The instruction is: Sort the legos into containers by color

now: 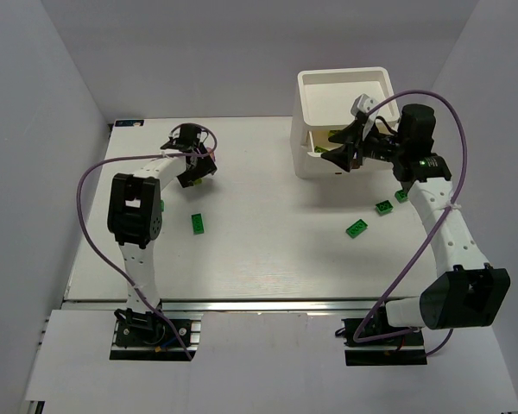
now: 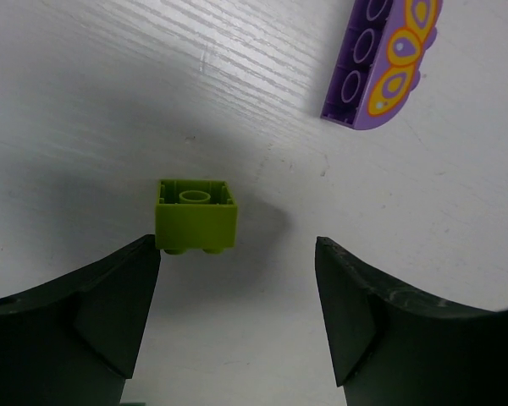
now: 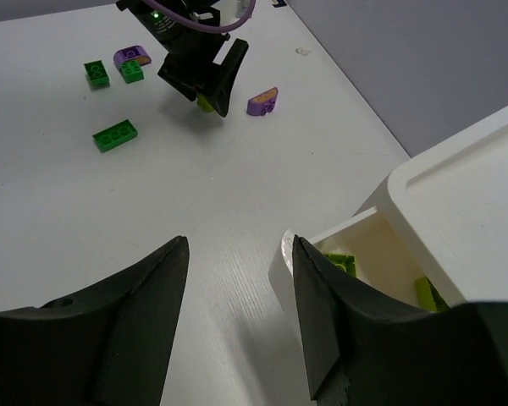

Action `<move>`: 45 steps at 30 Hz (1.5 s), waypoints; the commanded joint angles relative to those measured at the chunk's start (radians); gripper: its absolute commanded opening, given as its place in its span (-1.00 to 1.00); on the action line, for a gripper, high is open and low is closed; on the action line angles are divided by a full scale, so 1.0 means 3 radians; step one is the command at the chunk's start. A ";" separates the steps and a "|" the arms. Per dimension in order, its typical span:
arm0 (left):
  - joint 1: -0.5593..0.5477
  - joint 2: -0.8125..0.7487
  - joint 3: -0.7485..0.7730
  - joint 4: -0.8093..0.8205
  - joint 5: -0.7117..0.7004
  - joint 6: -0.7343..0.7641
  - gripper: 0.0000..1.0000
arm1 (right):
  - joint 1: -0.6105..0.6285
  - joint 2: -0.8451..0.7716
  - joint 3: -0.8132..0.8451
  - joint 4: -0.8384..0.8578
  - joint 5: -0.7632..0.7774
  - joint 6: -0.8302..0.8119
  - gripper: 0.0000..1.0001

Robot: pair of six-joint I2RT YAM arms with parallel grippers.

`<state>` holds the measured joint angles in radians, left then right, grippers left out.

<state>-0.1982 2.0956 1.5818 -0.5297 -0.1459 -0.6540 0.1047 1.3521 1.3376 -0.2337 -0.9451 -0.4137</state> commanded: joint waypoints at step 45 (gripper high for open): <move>-0.0592 -0.0881 0.0279 0.1878 0.2766 0.0058 -0.93 | -0.0027 -0.0335 -0.0435 0.0983 0.1651 0.0985 -1.00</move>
<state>-0.3424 1.7660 1.5845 -0.1192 0.4625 -0.5957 0.1001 1.2789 1.2057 -0.0544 -0.6090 -0.2066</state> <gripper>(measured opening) 0.475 0.019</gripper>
